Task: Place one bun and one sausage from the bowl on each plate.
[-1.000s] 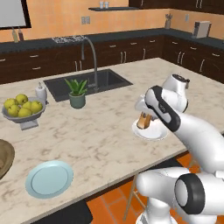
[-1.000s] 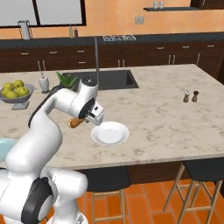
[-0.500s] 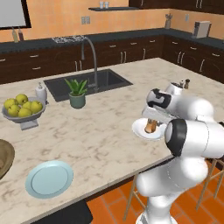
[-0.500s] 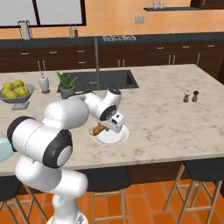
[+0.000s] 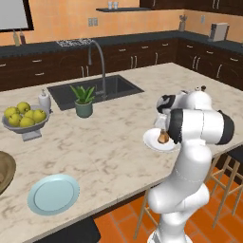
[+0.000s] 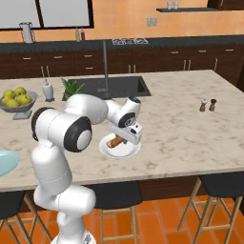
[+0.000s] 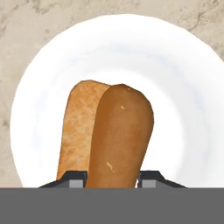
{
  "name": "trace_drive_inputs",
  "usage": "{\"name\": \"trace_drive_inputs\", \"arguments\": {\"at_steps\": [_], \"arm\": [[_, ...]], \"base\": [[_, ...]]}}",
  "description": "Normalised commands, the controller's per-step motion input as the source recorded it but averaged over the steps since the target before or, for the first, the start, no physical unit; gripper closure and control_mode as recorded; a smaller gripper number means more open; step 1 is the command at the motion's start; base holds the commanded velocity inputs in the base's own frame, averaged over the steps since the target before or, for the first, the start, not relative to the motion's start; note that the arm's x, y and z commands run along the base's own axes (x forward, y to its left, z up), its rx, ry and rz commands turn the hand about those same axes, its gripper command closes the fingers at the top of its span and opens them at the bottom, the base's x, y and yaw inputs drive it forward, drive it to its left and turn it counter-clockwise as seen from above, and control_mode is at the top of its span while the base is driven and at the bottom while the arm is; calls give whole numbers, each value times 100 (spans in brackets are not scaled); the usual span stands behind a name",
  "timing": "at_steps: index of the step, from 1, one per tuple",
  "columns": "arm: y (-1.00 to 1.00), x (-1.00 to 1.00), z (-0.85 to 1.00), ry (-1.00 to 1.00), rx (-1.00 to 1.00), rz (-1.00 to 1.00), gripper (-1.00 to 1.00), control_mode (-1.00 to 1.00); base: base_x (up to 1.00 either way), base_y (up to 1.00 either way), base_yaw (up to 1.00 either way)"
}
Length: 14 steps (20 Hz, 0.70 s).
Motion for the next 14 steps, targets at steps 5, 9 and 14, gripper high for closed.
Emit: {"name": "trace_drive_inputs", "arguments": {"at_steps": [5,9,14], "arm": [[0,2,-40,0,0,0,100,-100],[10,0,-39,1,0,0,100,-100],[13,0,-14,0,0,0,-100,-100]], "base": [[0,0,0],[0,0,0],[0,0,0]]}}
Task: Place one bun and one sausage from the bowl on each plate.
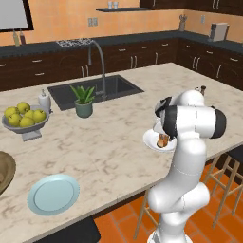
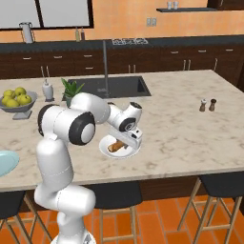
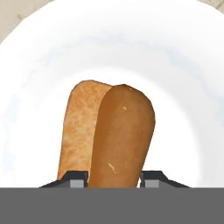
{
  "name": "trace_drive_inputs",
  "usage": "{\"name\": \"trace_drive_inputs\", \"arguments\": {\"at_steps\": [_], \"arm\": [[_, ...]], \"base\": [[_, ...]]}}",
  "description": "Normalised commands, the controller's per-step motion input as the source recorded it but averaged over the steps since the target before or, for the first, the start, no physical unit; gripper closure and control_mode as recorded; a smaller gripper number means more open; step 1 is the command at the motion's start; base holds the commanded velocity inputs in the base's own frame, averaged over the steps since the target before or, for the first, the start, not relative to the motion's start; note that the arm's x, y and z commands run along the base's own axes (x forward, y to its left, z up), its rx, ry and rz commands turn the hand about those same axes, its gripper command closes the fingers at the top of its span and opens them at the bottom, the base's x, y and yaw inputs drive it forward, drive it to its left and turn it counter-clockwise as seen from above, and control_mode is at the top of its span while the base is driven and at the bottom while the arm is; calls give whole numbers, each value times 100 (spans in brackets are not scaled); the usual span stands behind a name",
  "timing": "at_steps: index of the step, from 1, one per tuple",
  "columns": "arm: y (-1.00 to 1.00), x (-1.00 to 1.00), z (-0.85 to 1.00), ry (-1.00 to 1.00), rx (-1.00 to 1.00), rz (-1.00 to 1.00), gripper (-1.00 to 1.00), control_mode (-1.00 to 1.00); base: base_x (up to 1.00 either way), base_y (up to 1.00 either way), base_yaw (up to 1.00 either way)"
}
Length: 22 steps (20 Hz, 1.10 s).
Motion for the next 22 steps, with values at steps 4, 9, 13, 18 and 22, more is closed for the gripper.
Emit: {"name": "trace_drive_inputs", "arguments": {"at_steps": [4,9,13,18,22], "arm": [[1,0,1,0,0,0,-100,-100],[2,-1,8,0,0,0,-100,-100],[0,-20,56,0,0,0,-100,-100],[12,-74,77,-1,0,2,-100,-100],[31,-100,37,0,0,5,-100,-100]], "base": [[0,0,0],[0,0,0],[0,0,0],[0,0,0],[0,0,0]]}}
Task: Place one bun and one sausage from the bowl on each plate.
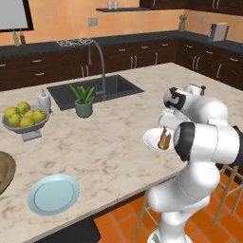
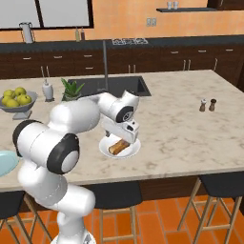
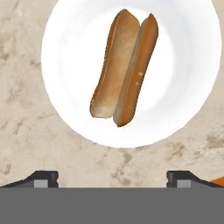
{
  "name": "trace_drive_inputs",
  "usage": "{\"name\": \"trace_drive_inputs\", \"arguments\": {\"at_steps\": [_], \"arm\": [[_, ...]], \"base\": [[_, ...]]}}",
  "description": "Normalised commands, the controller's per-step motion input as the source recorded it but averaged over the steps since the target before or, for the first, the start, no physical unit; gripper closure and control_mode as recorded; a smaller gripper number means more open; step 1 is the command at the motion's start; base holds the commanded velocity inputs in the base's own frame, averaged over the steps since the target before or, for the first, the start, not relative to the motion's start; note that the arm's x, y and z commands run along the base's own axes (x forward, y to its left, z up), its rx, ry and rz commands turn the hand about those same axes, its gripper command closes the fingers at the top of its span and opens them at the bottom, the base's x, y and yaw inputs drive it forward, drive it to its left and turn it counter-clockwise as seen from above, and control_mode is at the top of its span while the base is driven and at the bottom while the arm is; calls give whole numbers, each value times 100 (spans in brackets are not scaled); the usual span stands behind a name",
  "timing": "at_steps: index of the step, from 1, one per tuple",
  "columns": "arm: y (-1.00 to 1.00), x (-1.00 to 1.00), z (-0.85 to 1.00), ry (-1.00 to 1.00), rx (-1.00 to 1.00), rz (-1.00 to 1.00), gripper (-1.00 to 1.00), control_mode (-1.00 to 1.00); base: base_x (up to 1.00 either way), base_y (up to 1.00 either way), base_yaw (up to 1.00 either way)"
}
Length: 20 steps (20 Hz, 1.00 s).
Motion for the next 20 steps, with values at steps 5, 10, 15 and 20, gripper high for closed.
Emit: {"name": "trace_drive_inputs", "arguments": {"at_steps": [5,10,15,20], "arm": [[54,-98,27,0,0,9,-100,-100],[75,-67,29,0,0,8,-100,-100],[76,-34,7,-1,-4,5,-100,-100],[68,-2,4,0,-2,6,-100,-100]], "base": [[0,0,0],[0,0,0],[0,0,0],[0,0,0]]}}
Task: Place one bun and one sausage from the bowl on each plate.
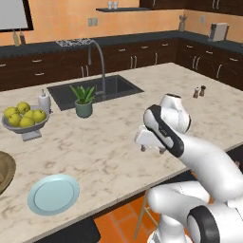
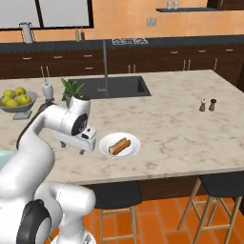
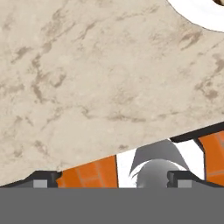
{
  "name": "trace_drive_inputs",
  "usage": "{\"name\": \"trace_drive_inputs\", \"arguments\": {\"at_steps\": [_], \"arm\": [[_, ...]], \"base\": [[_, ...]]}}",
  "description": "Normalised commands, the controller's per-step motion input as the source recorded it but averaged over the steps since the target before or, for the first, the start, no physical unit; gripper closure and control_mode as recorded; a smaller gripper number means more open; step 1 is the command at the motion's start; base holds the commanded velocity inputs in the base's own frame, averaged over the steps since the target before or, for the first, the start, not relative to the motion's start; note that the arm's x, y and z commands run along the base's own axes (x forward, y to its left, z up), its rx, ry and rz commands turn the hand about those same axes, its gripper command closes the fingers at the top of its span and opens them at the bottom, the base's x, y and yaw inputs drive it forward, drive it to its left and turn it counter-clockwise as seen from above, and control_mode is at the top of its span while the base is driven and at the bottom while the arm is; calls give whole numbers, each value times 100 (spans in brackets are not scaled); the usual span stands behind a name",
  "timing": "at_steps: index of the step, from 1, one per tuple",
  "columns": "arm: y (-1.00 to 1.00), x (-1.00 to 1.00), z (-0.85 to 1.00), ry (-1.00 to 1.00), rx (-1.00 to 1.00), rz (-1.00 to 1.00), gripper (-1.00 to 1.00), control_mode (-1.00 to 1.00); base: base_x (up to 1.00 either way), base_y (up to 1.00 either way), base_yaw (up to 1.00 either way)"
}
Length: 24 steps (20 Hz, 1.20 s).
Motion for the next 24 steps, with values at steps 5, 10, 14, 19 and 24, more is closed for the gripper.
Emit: {"name": "trace_drive_inputs", "arguments": {"at_steps": [5,10,14,19,24], "arm": [[100,-17,0,5,-8,12,-100,-100],[96,-32,-2,5,-1,34,-100,-100],[13,-19,-7,0,0,9,-100,100],[0,0,0,0,0,0,-100,100],[0,0,0,0,0,0,-100,100]], "base": [[0,0,0],[0,0,0],[-63,53,31],[-62,99,44],[-39,82,38]]}}
